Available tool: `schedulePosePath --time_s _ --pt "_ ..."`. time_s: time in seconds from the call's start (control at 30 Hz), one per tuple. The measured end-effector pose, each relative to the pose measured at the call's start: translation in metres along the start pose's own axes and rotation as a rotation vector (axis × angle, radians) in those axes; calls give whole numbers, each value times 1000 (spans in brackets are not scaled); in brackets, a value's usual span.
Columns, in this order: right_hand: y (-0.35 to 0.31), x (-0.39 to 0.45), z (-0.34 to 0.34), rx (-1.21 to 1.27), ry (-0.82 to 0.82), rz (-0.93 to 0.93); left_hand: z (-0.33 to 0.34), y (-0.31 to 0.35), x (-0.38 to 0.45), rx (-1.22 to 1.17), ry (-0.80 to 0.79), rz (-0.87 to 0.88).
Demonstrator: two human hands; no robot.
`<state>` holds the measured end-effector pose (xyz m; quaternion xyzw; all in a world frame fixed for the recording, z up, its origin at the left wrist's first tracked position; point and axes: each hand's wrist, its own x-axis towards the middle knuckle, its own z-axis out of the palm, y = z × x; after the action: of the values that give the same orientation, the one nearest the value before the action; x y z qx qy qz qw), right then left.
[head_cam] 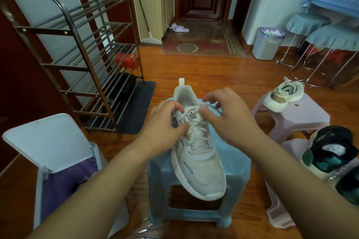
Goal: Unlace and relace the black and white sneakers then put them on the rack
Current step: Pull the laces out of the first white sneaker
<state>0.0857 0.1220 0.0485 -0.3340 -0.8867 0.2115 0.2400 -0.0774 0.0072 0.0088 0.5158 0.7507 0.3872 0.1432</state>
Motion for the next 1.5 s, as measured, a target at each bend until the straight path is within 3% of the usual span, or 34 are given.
schedulePosePath --time_s 0.1,0.2,0.33,0.43,0.5,0.6,0.83,0.93,1.0,1.07,1.17,1.27,1.43,1.5 --pt "-10 -4 17 -302 -4 -243 1 0 -2 -2 12 10" --pt "-15 -6 16 -366 -84 -297 0 -1 -3 -12 14 13" --pt "-24 -16 -2 -131 -388 -92 -1 -4 -2 -6 15 20" --pt "-25 -17 -10 100 -464 154 1 -3 -3 -3 17 26" --pt "-27 -9 -6 194 -358 227 3 -1 -3 -4 33 32" --pt "-28 3 8 33 -182 173 5 0 -4 -5 59 31" --pt "-43 5 30 -140 -229 154 4 0 -9 33 87 91" --pt "-39 9 14 -47 -294 176 -1 -2 -11 37 71 57" --pt "-23 12 -2 -8 -223 237 -3 0 -11 50 61 19" --pt "13 16 -21 -134 -73 309 -4 0 -11 54 60 -17" --pt "76 16 -49 -308 69 615 -6 2 -11 52 81 -40" --pt "110 8 -55 -286 81 861 -7 2 -13 50 47 -17" --pt "66 11 -35 -217 24 534 -27 -5 -11 -37 -119 -7" --pt "28 7 -26 -137 57 325 -33 -9 -9 -42 -66 7"
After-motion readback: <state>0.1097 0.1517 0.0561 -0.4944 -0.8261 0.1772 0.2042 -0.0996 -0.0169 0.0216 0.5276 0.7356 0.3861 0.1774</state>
